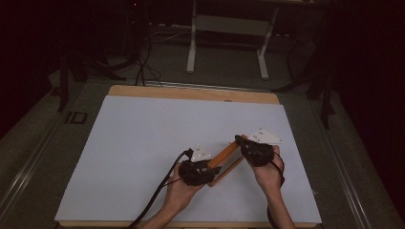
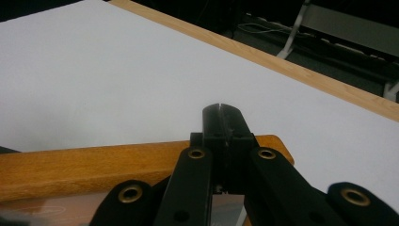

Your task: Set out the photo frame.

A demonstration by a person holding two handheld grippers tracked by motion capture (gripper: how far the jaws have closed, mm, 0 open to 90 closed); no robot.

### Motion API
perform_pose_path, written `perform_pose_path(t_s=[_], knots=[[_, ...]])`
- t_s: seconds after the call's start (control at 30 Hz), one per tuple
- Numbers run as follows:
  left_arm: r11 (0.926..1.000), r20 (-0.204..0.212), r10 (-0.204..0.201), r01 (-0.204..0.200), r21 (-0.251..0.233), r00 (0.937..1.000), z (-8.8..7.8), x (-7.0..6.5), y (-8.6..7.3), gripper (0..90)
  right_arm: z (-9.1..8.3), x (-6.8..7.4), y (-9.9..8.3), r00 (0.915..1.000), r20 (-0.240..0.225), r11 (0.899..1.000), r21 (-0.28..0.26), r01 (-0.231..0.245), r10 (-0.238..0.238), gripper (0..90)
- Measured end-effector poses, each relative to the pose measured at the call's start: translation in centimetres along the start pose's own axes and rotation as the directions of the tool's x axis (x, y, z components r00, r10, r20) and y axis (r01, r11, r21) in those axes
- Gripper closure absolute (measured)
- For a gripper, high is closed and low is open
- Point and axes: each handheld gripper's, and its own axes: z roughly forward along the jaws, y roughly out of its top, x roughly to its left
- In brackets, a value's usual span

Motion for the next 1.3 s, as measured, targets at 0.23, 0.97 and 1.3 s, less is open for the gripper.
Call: perform_pose_path(t_s=[0.23, 0.97, 1.3], knots=[[0.9995, 0.004, 0.010, -0.010, 0.029, 0.9999, 1.2, 0.1, -2.0, 54.6, -0.1, -0.1, -0.1, 1.0000, -0.003, 1.000, -0.004, -0.003, 0.003, 89.9], [0.9917, 0.097, 0.041, -0.052, 0.118, 0.9944, -1.6, 3.2, 1.1, 69.3, -0.5, -0.3, 0.5, 0.9998, 0.015, 1.000, -0.012, 0.010, -0.010, 71.0], [0.9841, 0.121, 0.139, -0.151, 0.094, 0.9829, -6.8, 5.6, 5.0, 69.2, -1.2, 0.3, 1.3, 0.9851, -0.130, 0.994, -0.025, 0.110, -0.112, 52.7]])
